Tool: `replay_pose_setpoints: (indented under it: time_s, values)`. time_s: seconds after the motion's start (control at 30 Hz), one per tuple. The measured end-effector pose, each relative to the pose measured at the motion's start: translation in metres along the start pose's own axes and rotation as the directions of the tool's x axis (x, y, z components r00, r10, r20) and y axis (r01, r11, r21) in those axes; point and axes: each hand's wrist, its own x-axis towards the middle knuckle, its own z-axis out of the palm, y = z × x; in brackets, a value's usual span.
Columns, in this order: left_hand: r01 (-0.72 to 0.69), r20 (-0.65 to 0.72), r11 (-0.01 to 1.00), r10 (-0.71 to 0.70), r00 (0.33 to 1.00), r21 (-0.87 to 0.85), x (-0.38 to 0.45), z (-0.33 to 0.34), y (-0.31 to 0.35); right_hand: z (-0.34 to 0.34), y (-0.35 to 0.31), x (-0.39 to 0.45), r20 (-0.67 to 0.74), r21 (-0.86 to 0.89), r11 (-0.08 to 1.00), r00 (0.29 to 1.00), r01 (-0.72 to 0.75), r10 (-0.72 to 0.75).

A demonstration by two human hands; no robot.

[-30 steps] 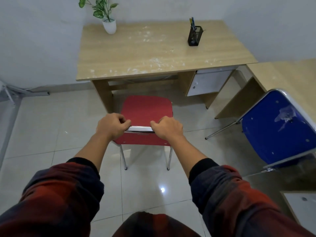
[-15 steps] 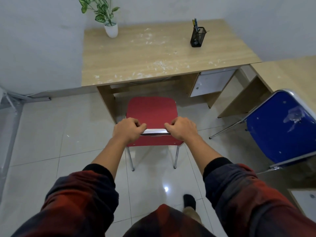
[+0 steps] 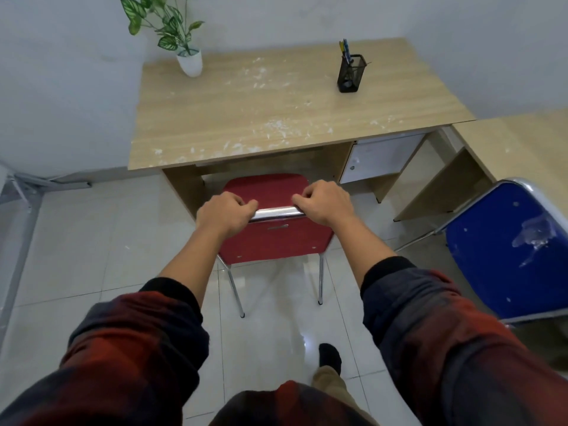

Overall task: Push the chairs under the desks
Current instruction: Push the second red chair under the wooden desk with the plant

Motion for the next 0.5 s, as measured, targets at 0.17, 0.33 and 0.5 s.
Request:
replay_pose_setpoints:
  time_s: [0.17, 0.33, 0.5]
  values:
    - [0.061, -0.025, 0.998, -0.062, 0.998, -0.034, 0.023, -0.003, 0.012, -0.010, 0.004, 0.031, 0.025, -0.001, 1.000, 1.000, 0.012, -0.012]
    - [0.042, -0.080, 0.995, -0.049, 0.996, -0.085, -0.006, 0.049, 0.049, -0.014, 0.057, 0.027, 0.086, -0.056, 0.998, 0.996, 0.024, -0.019]
    - [0.058, -0.068, 0.990, -0.068, 0.995, -0.129, 0.000, 0.058, 0.053, -0.014, 0.068, 0.036, 0.104, -0.131, 0.991, 0.995, 0.018, -0.004]
